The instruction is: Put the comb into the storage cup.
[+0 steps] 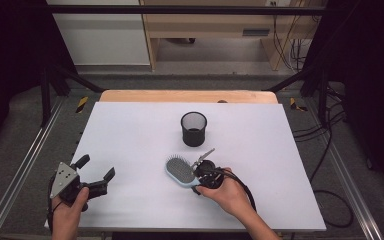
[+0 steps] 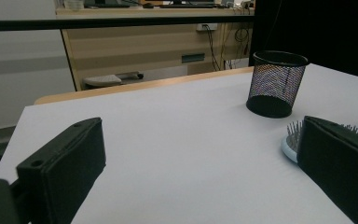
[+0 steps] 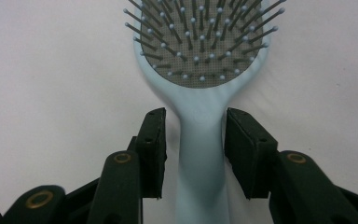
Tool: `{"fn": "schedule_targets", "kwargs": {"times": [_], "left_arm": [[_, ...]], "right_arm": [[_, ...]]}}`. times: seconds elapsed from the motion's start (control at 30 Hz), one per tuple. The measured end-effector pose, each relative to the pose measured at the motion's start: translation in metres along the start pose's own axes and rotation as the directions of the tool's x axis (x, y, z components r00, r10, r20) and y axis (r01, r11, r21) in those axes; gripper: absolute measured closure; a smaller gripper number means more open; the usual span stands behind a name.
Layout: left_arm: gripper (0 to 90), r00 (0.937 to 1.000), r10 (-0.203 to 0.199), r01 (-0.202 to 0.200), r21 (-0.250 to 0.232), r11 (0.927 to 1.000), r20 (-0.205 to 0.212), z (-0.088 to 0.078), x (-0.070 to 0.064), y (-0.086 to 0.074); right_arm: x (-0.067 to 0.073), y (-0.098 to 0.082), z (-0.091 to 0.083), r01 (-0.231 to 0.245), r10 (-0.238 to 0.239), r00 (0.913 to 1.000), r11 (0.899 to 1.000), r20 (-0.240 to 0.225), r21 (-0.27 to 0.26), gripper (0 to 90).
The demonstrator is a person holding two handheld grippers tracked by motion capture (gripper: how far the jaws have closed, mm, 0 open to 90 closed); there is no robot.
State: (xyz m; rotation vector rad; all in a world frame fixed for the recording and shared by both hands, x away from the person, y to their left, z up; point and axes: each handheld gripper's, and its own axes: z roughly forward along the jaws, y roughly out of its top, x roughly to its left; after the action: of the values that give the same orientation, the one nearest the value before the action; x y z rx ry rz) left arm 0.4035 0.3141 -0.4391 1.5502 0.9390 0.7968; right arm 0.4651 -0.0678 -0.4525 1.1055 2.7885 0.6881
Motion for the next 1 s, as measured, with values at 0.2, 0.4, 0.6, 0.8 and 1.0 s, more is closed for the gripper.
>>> {"fn": "schedule_targets", "kwargs": {"times": [0.2,0.4,0.6,0.8,1.0], "left_arm": [[1.1,1.0000,0.001,-0.001,0.000,1.0000,0.000,0.0000,-0.0001,0.0000],[1.1,1.0000,0.001,-0.001,0.000,1.0000,0.000,0.0000,-0.0001,0.0001],[1.1,1.0000,0.002,-0.002,0.000,1.0000,0.000,0.0001,-0.0001,0.0001],[1.1,1.0000,0.002,-0.002,0.000,1.0000,-0.001,-0.0001,0.0001,0.0001],[1.1,1.0000,0.002,-0.002,0.002,1.0000,-0.003,0.0003,0.0000,-0.0001]], "right_arm": [[0.0011,0.0004,0.0016,0.004,-0.004,0.9999,1.000,0.014,0.008,64.9],[0.0022,0.0004,0.0015,0.007,-0.008,0.9996,1.000,0.027,0.013,68.8],[0.0051,0.0007,0.0017,0.025,-0.026,0.9986,1.000,0.047,0.018,69.8],[0.0059,-0.0002,0.0006,0.030,-0.031,0.9980,0.999,0.054,0.021,70.0],[0.0046,-0.0038,-0.0075,0.041,-0.040,0.9976,0.999,0.057,-0.022,70.0]]}}
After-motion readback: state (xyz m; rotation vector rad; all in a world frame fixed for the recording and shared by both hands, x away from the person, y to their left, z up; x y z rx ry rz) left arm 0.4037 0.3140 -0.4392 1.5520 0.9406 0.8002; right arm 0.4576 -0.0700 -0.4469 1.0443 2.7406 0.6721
